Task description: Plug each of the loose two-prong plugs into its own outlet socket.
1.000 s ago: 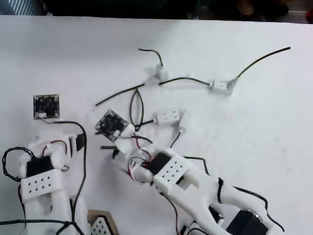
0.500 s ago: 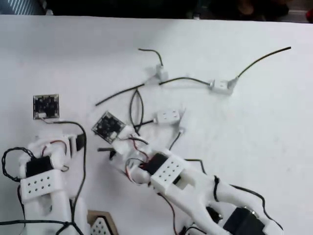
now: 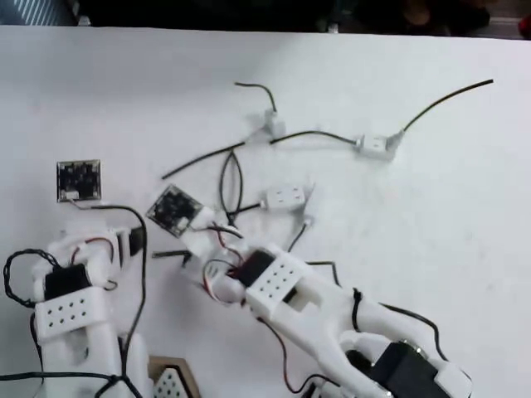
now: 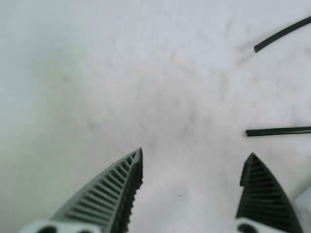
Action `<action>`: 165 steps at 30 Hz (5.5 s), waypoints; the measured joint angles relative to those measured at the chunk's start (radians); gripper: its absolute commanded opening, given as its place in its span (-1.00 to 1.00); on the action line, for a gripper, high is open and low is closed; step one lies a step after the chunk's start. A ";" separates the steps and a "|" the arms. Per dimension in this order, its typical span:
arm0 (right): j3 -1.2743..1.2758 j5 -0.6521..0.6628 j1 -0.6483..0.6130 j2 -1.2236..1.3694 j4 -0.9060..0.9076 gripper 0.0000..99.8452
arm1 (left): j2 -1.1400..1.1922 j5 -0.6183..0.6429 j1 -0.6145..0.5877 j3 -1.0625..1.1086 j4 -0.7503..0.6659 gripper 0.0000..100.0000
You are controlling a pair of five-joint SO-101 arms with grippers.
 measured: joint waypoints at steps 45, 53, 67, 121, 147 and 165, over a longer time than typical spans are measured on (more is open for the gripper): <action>-0.241 0.058 0.008 0.121 0.293 -0.97 | 0.000 0.000 0.000 0.000 0.000 -0.37; -0.258 0.058 0.008 0.133 0.318 -0.97 | 0.000 0.000 0.000 0.000 0.000 -0.37; -0.273 0.058 0.008 0.292 0.293 -0.97 | 0.000 0.000 0.000 0.000 0.000 -0.37; -0.554 0.117 0.445 0.043 0.304 -0.97 | 0.000 0.000 -0.005 0.006 0.000 -0.37; -0.847 0.117 0.652 0.525 0.293 -0.73 | 0.000 0.000 -0.006 0.018 -0.002 -0.37; -1.083 0.060 0.434 0.394 1.003 -0.73 | 0.000 0.000 -0.006 0.018 -0.003 -0.37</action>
